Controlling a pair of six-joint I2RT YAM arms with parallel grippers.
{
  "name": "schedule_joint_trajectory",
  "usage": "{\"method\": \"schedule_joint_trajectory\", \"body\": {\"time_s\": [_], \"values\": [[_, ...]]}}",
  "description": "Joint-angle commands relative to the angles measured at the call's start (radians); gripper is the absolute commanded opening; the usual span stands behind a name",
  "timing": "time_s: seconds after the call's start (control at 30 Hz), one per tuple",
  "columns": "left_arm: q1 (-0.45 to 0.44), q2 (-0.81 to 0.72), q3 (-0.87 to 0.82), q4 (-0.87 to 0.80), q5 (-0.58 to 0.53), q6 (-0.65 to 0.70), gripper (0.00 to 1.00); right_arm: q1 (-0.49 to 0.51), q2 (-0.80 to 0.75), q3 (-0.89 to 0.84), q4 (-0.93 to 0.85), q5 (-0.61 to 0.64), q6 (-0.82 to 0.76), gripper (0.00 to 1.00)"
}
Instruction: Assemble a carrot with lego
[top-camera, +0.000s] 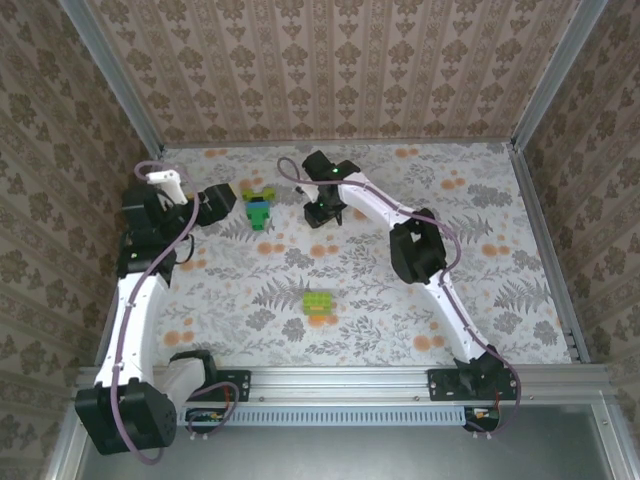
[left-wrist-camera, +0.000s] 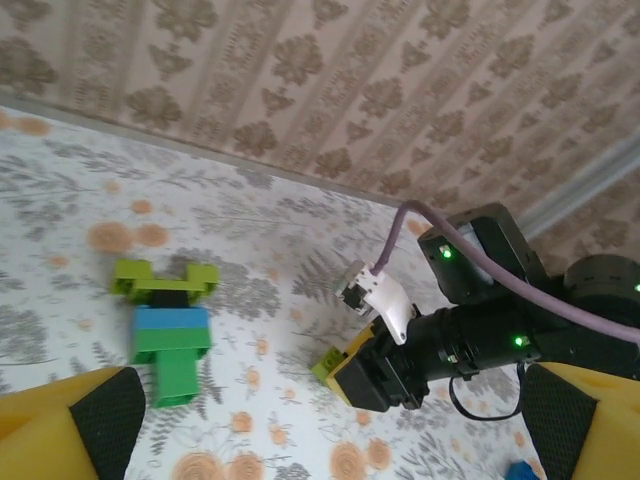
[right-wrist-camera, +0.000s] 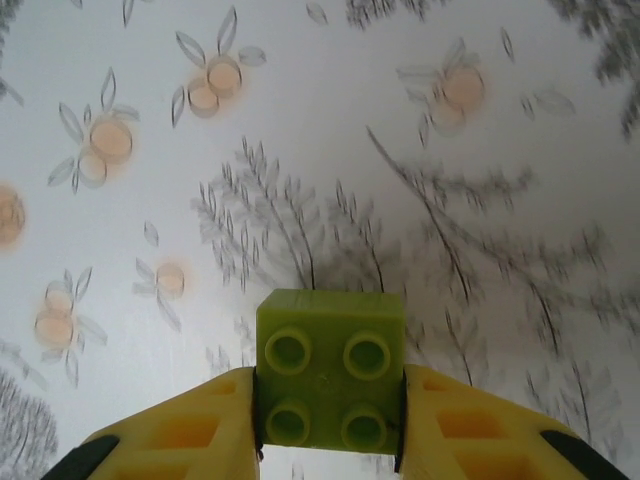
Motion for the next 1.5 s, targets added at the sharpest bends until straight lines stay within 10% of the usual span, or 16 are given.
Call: {"method": "schedule_joint_trajectory", "body": {"time_s": [0.0, 0.23, 0.9, 1.47], "values": [[-0.081, 0.013, -0.063, 0.15, 0.121, 0.011, 1.0, 0.001, -0.222, -0.14, 0.049, 0.07, 0.086, 0.32], [-0.35, -0.117, -0.334, 0.373, 0.068, 0.257, 1.0, -0.004, -0.532, -0.489, 0.075, 0.122, 0.225, 0.34], [-0.685, -0.415, -0.599, 0.45, 0.174, 0.285, 1.0, 0.007, -0.968, -1.04, 0.183, 0.122, 0.254, 0.34], [-0.854, -0.151, -0.637, 0.546, -0.044, 0.409, 1.0, 0.025, -1.098, -1.118, 0.155, 0.089, 0.223, 0.35]]}}
